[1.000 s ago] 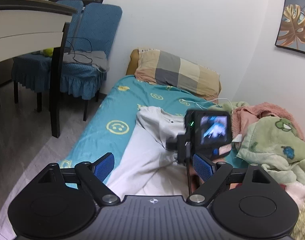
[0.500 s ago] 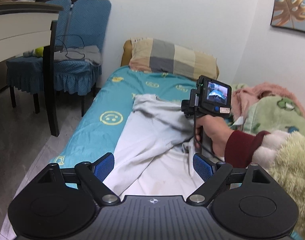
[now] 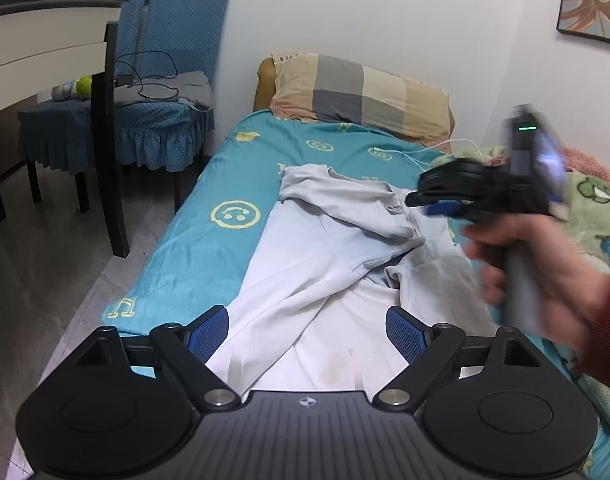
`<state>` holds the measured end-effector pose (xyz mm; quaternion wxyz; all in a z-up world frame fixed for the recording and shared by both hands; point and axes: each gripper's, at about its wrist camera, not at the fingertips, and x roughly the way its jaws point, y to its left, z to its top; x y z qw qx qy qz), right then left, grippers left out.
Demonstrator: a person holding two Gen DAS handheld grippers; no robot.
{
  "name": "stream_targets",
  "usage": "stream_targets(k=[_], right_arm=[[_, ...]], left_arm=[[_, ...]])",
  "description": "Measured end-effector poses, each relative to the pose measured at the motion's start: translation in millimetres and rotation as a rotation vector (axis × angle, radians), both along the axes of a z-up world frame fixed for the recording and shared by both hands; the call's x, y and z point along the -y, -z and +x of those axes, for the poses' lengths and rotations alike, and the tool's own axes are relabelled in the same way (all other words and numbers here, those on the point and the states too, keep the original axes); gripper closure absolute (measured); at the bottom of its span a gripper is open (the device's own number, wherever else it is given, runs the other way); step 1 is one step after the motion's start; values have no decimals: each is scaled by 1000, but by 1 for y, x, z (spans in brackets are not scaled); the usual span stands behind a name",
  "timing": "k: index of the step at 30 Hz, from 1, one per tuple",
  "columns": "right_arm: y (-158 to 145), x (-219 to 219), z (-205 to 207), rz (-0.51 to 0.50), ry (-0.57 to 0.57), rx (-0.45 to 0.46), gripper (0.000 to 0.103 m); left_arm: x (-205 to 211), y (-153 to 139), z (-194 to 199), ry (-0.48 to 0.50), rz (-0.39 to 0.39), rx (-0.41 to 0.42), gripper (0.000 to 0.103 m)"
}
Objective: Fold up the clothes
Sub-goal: 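Grasp the shirt near the collar with the right gripper and align the fold, then open the right gripper and lift both tools away from the shirt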
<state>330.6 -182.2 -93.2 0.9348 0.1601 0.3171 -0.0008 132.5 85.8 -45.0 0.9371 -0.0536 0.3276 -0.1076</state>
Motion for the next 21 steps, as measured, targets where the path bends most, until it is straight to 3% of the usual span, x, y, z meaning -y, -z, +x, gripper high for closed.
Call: stream_targets(k=[1, 4, 8, 12, 18, 21], right_arm=[[-9, -1, -20, 12, -13, 5, 48], [-35, -2, -86, 51, -51, 29, 37], [-66, -3, -172, 98, -97, 54, 35], [-63, -2, -244, 94, -125, 43, 35], [-37, 15, -265, 148, -103, -1, 35], [-23, 24, -272, 178, -89, -25, 35]], left_arm=[[-1, -2, -2, -5, -5, -1, 15], [-5, -8, -10, -8, -24, 0, 15], [-3, -17, -24, -13, 7, 7, 15], [-3, -18, -31, -24, 39, -34, 15], [-28, -17, -21, -12, 39, -239, 16], [-64, -12, -12, -60, -38, -363, 19]])
